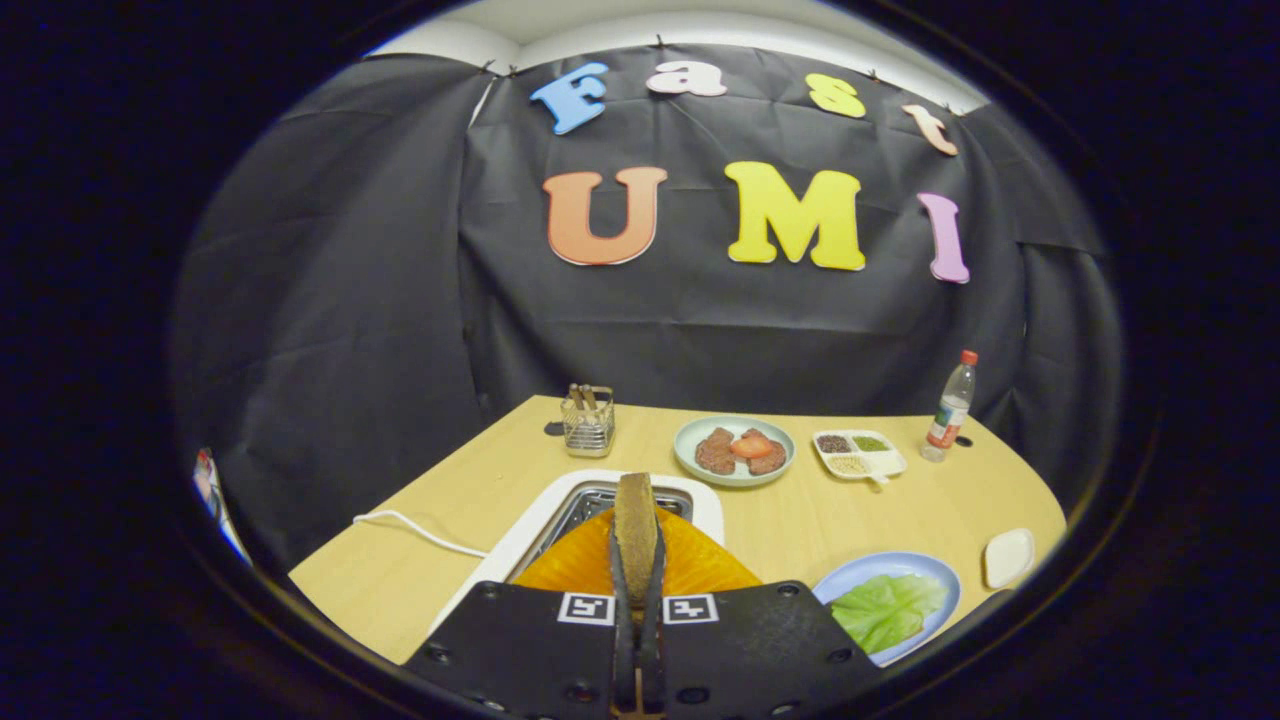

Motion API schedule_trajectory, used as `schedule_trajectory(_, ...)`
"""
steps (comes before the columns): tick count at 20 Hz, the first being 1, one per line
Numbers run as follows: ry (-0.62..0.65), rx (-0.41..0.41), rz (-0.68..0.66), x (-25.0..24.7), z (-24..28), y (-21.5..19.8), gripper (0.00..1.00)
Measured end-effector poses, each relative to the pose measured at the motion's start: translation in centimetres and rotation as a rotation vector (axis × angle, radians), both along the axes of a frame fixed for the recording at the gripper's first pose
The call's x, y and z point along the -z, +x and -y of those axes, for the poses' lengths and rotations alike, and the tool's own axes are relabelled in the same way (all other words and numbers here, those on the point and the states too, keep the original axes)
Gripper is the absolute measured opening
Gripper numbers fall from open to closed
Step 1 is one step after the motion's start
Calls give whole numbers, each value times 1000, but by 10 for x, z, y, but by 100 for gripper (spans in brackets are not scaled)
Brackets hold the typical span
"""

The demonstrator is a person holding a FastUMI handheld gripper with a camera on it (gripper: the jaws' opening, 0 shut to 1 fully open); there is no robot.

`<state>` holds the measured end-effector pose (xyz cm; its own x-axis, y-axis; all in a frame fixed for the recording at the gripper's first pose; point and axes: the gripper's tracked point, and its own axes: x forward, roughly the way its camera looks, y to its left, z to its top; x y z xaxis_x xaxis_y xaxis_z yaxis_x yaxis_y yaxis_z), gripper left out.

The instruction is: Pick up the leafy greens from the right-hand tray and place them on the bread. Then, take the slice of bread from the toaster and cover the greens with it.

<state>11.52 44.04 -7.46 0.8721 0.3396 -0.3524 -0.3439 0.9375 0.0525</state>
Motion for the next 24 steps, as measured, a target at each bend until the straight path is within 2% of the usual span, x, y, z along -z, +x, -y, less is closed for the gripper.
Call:
schedule_trajectory(8, 146, -5, 129, -83, 20, -8, 3)
schedule_trajectory(13, 219, 13, 196, -112, 62, -20, 3)
schedule_trajectory(19, 203, 85, 187, -87, 127, -16, 2)
schedule_trajectory(24, 191, 152, 117, -23, 179, -5, 3)
